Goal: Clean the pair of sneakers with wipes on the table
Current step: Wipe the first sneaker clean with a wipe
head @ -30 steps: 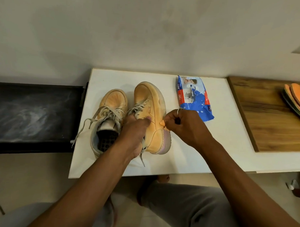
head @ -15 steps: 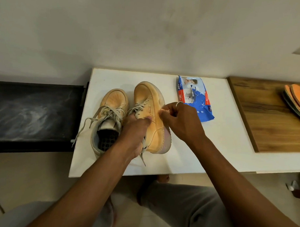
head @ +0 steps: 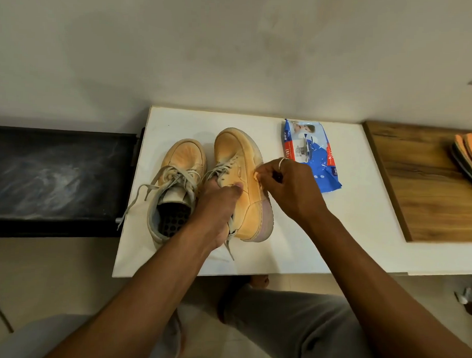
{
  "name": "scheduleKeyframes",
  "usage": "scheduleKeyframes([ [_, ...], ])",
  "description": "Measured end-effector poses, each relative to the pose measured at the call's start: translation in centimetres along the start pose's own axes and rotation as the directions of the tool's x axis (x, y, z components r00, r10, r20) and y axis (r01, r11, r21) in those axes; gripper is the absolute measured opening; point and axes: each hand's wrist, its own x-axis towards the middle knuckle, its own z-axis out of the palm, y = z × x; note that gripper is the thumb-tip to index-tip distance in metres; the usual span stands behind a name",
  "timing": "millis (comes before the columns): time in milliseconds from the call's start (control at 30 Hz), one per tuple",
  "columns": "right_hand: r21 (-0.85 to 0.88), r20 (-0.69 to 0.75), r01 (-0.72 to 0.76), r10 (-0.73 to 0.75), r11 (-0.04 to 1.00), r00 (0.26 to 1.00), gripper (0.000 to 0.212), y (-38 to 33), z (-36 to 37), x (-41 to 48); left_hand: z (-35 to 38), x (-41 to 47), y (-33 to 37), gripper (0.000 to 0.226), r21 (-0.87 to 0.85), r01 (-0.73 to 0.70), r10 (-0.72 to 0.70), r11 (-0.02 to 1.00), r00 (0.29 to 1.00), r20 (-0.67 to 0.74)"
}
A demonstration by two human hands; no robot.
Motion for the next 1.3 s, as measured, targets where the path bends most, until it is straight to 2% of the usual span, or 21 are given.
scheduleKeyframes([
  [100,-0.013,0.023,0.007,-0.006,1.0,1.0,0.02,0.1,-0.3,0.2,0.0,0.0,-0.1,0.04,0.007,0.004,-0.004,1.0,1.0,-0.011],
  [267,-0.07,0.242,-0.031,0.047,0.997,0.969,0.021,1.5,-2.0,-1.3,0.0,-0.1,0.1,0.04,0.023,0.004,-0.004,1.0,1.0,-0.009],
  [400,-0.117,0.132,-0.005,0.021,0.993,0.991,0.027,1.4,-0.7,-0.7,-0.1,0.1,0.1,0.038,0.033,-0.005,0.006,0.999,1.0,-0.004],
  [500,-0.072,0.038,-0.02,0.023,0.997,0.999,0.028,0.8,0.1,0.1,-0.2,0.1,0.0,0.037,0.03,-0.013,0.012,0.999,1.0,0.009],
  [567,-0.059,0.025,-0.016,0.018,0.998,1.0,0.024,0.3,-0.1,0.4,-0.1,0.1,0.0,0.037,0.029,-0.011,0.01,1.0,1.0,0.006],
  [767,-0.081,0.278,-0.012,0.034,0.997,0.96,0.027,0.9,-1.8,-1.0,-0.1,-0.1,0.0,0.041,0.037,-0.005,0.007,0.999,0.999,-0.046],
  [867,-0.023,0.204,0.02,-0.015,1.0,0.979,0.021,0.3,-1.4,-1.0,0.1,-0.1,0.0,0.037,0.033,-0.011,0.012,0.999,0.999,-0.034],
  [1000,-0.073,0.061,0.108,-0.103,0.992,0.993,0.019,-1.7,-0.4,0.2,0.1,-0.1,0.0,0.034,0.027,-0.027,0.028,0.999,1.0,-0.008],
  [1067,-0.127,0.093,0.085,-0.074,0.988,0.993,0.02,-2.0,-0.3,0.5,0.0,-0.1,-0.1,0.034,0.016,-0.024,0.024,1.0,1.0,0.008],
  [1200,-0.212,0.323,0.096,-0.023,0.972,0.946,0.025,-1.7,-1.6,-0.6,0.0,-0.2,0.0,0.037,0.033,-0.023,0.023,0.999,1.0,-0.017],
  [1300,-0.214,0.276,0.112,-0.05,0.97,0.96,0.023,-2.3,-1.2,-0.8,-0.1,-0.1,0.2,0.037,0.034,-0.029,0.03,0.999,0.999,-0.017],
])
